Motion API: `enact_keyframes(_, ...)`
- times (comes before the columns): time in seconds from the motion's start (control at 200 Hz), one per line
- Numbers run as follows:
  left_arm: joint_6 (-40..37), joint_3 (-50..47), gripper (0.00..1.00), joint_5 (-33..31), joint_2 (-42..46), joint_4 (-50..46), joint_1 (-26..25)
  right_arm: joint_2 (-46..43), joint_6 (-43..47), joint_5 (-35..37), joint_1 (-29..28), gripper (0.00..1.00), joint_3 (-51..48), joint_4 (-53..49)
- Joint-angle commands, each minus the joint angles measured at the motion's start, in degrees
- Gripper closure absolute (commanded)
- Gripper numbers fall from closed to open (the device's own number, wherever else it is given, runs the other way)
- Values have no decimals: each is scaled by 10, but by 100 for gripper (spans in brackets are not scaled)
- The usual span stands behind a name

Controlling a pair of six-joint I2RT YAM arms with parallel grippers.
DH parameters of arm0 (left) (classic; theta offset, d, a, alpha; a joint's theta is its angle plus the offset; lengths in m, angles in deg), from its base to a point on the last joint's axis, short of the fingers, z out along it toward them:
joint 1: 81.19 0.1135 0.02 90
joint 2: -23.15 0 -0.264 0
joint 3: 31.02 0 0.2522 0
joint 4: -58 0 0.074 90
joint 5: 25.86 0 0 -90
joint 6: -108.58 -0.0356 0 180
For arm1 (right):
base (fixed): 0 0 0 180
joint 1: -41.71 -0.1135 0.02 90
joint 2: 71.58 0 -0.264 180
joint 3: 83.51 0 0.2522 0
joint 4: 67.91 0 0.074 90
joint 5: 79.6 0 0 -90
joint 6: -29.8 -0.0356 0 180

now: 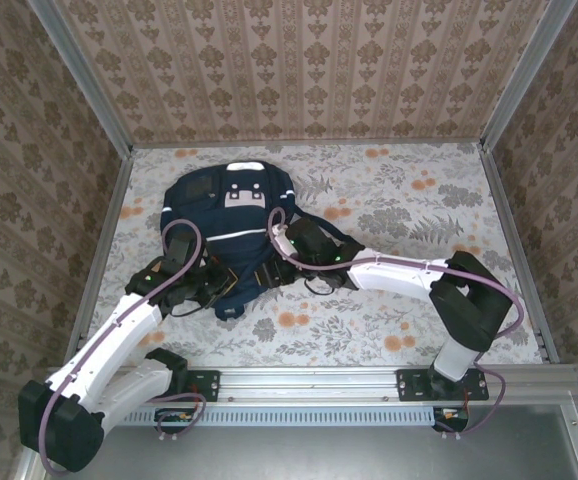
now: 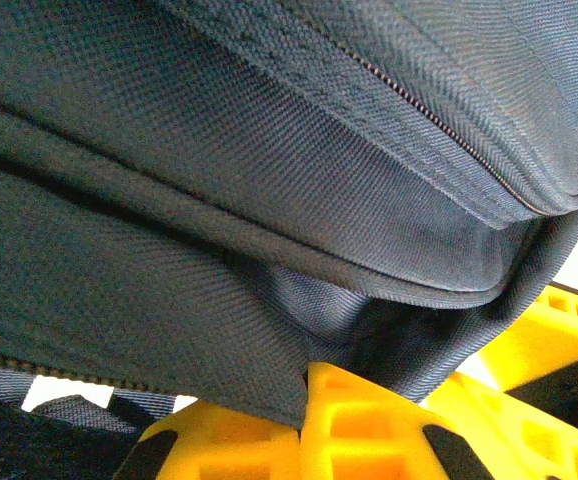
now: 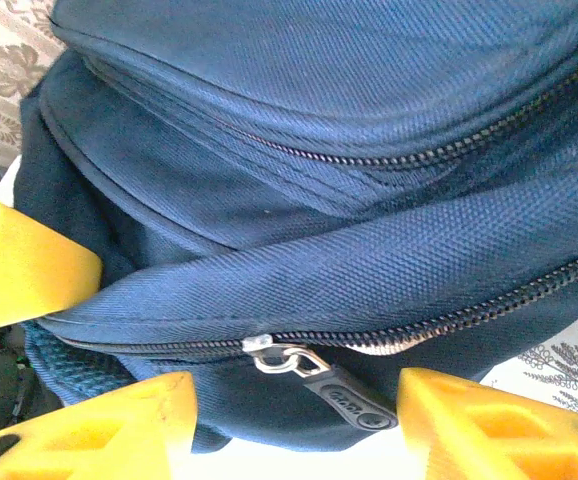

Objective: Pack books, pencil case, and school supplies into a backpack

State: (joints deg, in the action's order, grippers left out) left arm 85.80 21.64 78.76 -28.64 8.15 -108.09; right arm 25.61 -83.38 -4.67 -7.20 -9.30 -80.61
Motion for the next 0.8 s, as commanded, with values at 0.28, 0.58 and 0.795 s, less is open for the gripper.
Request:
enact_keyframes(0.28,-19,35,100,23,1,15,4,21,39,-13,1,82,26,-25)
enact_keyframes(0.58,17,20,100,19,-7,74,4,-37,61,81,-68,100,53,-105)
enact_keyframes(0.795,22,28,100,5,-16,87,4,-23,52,98,-127,100,113,-164)
